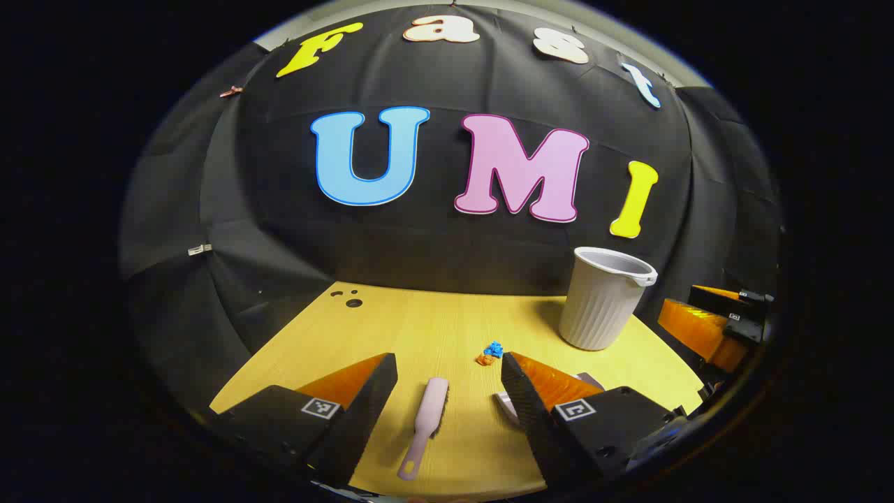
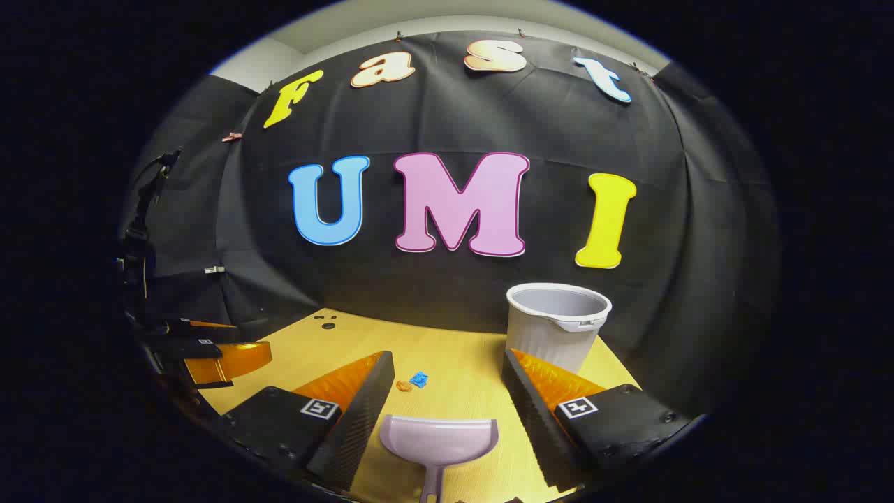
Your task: Pick up the small broom and dustpan from the desktop, sweep the trash into the dustpan with the broom, and then empty the trash into the garbage bin.
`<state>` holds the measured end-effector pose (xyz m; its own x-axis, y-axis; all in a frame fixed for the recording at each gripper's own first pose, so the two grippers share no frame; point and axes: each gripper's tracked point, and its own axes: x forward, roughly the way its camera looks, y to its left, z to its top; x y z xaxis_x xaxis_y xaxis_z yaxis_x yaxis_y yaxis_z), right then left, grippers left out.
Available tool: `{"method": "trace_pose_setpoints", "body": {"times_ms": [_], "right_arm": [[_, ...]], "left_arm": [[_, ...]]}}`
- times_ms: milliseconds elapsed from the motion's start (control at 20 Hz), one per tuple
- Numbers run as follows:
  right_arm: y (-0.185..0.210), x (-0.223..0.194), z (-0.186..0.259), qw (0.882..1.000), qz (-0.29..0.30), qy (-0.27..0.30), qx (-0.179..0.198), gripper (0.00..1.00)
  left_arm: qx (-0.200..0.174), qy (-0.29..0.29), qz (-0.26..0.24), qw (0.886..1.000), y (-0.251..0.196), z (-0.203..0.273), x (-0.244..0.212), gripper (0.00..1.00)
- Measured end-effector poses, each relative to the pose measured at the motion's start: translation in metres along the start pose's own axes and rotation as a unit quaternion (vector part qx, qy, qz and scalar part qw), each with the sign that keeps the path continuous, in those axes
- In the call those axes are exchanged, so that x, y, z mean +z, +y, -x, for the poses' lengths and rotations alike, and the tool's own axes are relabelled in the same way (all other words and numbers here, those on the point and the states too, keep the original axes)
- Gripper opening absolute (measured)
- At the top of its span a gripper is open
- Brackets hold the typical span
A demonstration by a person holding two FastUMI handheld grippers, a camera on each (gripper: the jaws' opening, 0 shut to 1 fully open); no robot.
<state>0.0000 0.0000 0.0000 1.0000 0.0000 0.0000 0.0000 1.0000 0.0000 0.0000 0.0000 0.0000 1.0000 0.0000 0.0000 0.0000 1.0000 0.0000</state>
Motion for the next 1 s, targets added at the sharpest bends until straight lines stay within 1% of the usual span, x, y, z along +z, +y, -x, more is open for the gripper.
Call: {"method": "trace_pose_setpoints", "body": {"times_ms": [250,350,550,700,800,950,1000], "right_arm": [[-0.006,-0.002,-0.004,1.0,-0.002,0.001,-0.01,0.98],[-0.006,-0.004,-0.006,1.0,-0.007,0.005,-0.009,0.98],[-0.009,-0.009,-0.01,1.0,-0.009,0.011,-0.014,0.98],[-0.008,-0.013,-0.014,1.0,-0.009,0.019,-0.015,0.98],[-0.009,-0.017,-0.016,1.0,-0.007,0.024,-0.016,0.98],[-0.01,-0.021,-0.019,0.999,-0.003,0.03,-0.019,0.98],[-0.009,-0.022,-0.02,0.999,-0.003,0.033,-0.02,0.98]], "left_arm": [[0.011,0.011,-0.006,1.0,0.006,-0.004,-0.006,0.95],[0.002,0.025,0.003,1.0,0.006,-0.006,-0.014,0.95],[0.0,0.044,0.018,0.999,0.012,-0.009,-0.025,0.95],[-0.008,0.054,0.016,0.998,0.013,-0.015,-0.031,0.95],[-0.019,0.067,0.011,0.998,0.012,-0.019,-0.04,0.96],[-0.029,0.099,0.008,0.995,0.017,-0.029,-0.059,0.95],[-0.025,0.116,0.007,0.993,0.02,-0.033,-0.069,0.95]]}}
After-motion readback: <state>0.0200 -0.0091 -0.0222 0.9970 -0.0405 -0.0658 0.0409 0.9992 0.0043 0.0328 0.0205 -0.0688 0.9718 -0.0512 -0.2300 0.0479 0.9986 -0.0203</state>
